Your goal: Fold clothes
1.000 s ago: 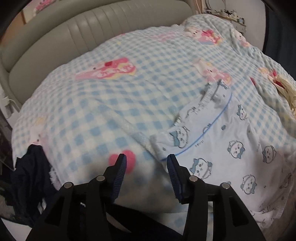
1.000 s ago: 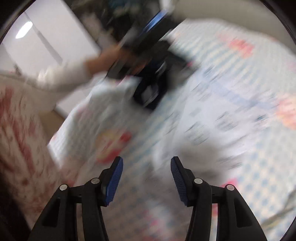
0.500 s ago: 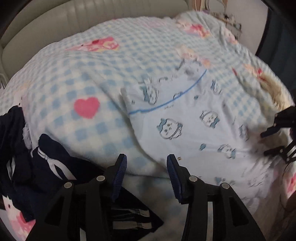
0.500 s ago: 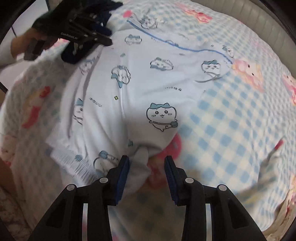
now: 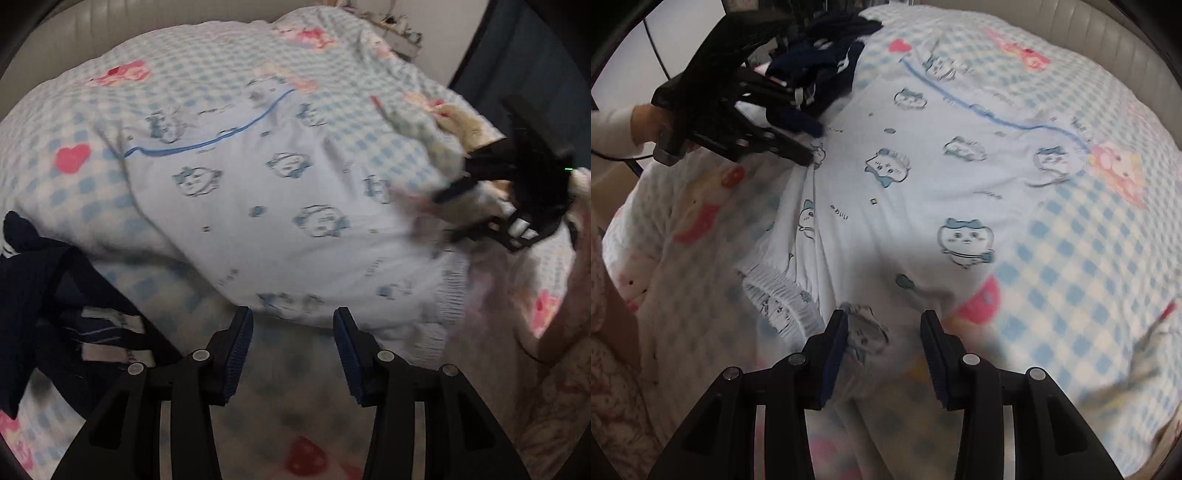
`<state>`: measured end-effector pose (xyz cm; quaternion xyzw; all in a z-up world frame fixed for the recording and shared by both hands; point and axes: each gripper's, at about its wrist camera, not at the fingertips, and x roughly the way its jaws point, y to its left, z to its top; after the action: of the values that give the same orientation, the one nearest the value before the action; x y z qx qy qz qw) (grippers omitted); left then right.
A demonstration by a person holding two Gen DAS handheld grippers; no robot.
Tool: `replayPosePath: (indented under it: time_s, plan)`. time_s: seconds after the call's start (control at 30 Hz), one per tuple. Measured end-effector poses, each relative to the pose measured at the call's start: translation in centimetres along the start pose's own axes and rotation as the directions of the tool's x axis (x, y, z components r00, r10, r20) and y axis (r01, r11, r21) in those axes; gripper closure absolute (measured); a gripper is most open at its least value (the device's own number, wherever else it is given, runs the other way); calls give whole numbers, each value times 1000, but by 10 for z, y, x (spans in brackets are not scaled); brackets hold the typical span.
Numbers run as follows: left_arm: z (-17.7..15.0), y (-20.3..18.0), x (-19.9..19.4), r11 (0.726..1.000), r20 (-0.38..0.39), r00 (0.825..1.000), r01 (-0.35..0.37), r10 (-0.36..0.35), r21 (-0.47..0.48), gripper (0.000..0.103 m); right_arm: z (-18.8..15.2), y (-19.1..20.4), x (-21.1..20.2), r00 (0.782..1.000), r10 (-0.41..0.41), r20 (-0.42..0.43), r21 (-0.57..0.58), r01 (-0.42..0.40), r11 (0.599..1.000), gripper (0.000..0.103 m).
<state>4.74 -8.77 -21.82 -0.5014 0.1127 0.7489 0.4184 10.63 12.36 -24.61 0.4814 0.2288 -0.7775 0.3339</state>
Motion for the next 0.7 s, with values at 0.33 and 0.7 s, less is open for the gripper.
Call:
replayPosePath:
  time_s: [0.33, 0.7]
  plan:
    - [-28, -78, 52, 978, -199, 967, 184, -161, 103, 61, -6, -20, -5, 992, 124, -13, 78, -123, 989, 52]
    - [-18, -71, 59, 995, -86, 992, 94, -96, -31, 85, -17, 15, 10, 980, 197, -9, 99, -195, 976, 51]
